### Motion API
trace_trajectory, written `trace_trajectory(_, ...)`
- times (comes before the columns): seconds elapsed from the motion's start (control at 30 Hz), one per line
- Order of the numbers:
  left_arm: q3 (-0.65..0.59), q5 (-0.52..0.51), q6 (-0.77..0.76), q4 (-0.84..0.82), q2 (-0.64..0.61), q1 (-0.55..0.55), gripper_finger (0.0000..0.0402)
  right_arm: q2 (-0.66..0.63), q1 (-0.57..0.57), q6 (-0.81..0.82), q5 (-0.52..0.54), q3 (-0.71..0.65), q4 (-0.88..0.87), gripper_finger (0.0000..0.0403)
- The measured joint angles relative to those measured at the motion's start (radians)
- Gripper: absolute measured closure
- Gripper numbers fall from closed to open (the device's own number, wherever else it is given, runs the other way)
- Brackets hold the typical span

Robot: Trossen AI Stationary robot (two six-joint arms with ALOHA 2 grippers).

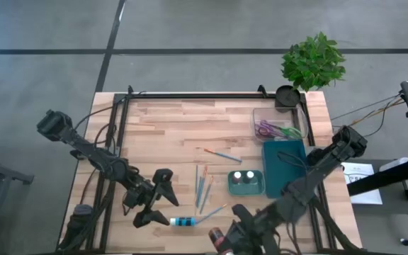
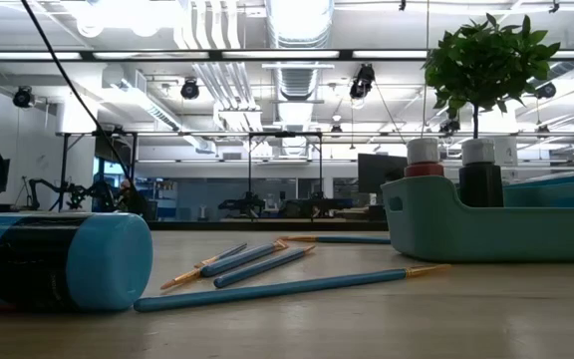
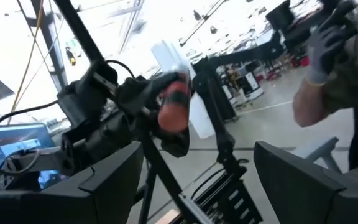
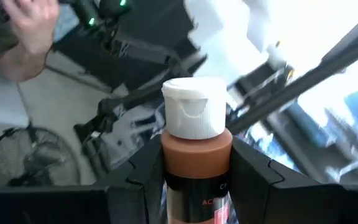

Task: Pick & Place Paint Supplies
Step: Put the brown paint bottle into the green bin

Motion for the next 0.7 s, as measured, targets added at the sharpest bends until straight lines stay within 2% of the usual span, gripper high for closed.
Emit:
trace_trajectory(0.17,0.000,0.004,0.008,0.075,0.051,0.016,0.0089,0.000,-0.070,-0.063,-0.162,-0.033,0.068,0.0271)
trace_trajectory(0.4,0.000,0.091,-0.028,0.128,0.057,0.033,0.0089,0.000,-0.146,-0.099,-0.375,-0.040,0.078,0.0271)
trace_trajectory(0.5,0.000,0.095,-0.048,0.127,0.057,0.045,0.0089,0.005,-0.182,-0.112,-0.476,-0.037,0.091,0.0271)
trace_trajectory(0.7,0.000,0.089,-0.102,0.128,0.061,0.069,0.0089,0.052,-0.261,-0.091,-0.598,-0.037,0.180,0.0271)
